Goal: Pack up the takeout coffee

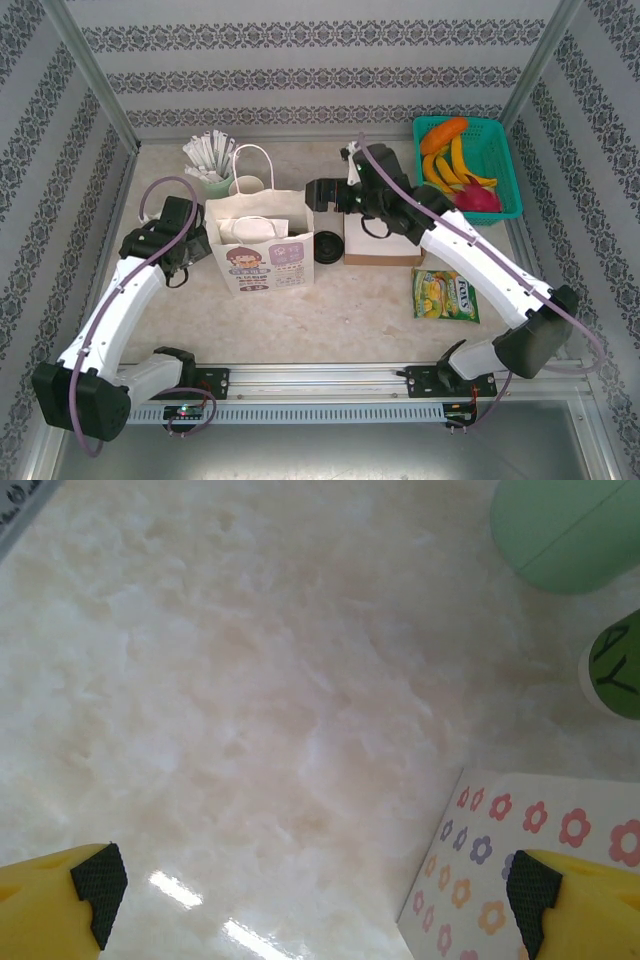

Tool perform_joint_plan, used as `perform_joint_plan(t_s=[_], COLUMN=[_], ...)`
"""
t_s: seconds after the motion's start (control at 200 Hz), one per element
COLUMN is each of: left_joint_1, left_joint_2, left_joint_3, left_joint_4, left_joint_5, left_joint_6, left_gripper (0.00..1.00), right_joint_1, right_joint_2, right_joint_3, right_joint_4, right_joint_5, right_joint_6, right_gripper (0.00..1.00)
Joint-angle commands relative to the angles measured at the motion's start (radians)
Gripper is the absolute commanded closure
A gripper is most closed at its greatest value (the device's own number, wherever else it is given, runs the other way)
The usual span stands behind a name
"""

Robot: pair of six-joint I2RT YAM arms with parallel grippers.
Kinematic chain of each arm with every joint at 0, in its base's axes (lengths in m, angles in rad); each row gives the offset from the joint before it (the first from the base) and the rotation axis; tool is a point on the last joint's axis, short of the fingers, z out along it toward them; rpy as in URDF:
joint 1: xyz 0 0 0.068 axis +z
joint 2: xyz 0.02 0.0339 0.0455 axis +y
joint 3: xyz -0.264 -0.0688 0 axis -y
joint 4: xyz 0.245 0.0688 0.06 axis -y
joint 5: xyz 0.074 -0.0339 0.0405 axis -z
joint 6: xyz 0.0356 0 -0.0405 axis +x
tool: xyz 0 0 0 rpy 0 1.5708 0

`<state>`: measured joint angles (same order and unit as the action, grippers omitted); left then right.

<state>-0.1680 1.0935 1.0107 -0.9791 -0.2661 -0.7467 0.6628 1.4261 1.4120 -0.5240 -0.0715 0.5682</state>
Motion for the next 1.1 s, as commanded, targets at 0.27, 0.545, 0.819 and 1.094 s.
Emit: perform_joint_plan(t_s=[0.27, 0.545, 0.819, 1.094], left_joint_1=[-0.007, -0.018, 0.005, 0.106], left_joint_2=[0.066, 0.119, 0.129, -0.099], left_joint_3=[-0.015, -0.003, 0.026, -0.109], left_joint_4=[0.104, 0.137, 0.132, 0.226], left_joint_5=[0.082, 0.080, -0.110, -0.372], left_joint_6=[-0.023, -0.021, -0.010, 0.099], left_gripper=[0.01, 0.00, 0.00, 0.00], right_joint_1=[-0.057, -0.219, -0.362, -0.528], right_joint_2=[-0.138, -0.273, -0.383, -0.449], right_joint_3=[-0.189, -0.314, -0.514, -0.797], right_joint_4=[0.104, 0.093, 0.126, 0.381], right_joint_5=[0.048, 0.118, 0.430, 0.496], right_joint_6=[0.136, 0.079, -0.057, -0.197], right_gripper=[0.02, 0.02, 0.02, 0.02])
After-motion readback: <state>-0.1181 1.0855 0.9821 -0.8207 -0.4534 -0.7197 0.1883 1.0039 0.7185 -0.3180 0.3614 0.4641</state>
